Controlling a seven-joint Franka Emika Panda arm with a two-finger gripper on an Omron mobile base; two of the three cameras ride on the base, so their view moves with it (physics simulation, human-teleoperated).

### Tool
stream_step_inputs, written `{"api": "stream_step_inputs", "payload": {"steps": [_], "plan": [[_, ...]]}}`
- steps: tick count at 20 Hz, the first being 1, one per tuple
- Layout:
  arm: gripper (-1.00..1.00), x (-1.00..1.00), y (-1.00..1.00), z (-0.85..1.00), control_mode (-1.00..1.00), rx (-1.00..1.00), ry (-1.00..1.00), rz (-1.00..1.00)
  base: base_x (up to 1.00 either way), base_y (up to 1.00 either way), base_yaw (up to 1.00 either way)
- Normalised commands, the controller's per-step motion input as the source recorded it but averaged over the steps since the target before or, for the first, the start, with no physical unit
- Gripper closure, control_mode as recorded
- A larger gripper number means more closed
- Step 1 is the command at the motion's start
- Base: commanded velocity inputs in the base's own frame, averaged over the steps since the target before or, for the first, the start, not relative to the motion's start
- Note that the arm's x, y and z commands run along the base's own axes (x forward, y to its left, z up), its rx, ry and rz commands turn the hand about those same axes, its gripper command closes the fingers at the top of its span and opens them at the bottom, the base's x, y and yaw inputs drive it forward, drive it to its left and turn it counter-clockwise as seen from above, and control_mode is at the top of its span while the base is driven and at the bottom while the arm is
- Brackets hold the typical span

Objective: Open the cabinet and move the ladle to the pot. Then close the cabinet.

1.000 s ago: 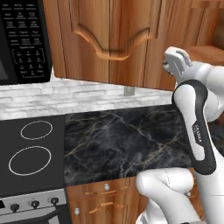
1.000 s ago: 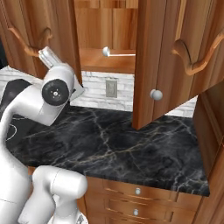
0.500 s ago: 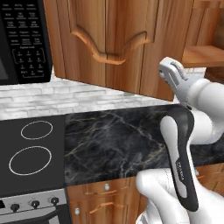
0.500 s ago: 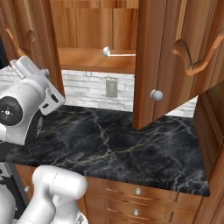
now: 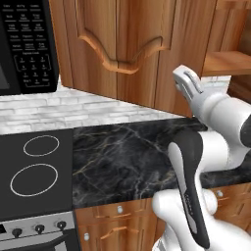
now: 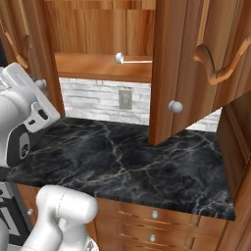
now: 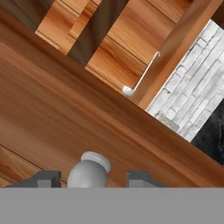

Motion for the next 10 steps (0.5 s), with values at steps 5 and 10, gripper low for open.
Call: {"api": "stream_step_inputs", "payload": {"steps": [5,10], "plan": [[-1.00,-0.07,-0.25,0.00,-1.00,0.00,0.06,-0.01,0.00,0.00,0.00],[-1.00,-0.51,-0.37,0.00,-1.00,0.00,0.09,0.00,0.00,0.00,0.00]]}}
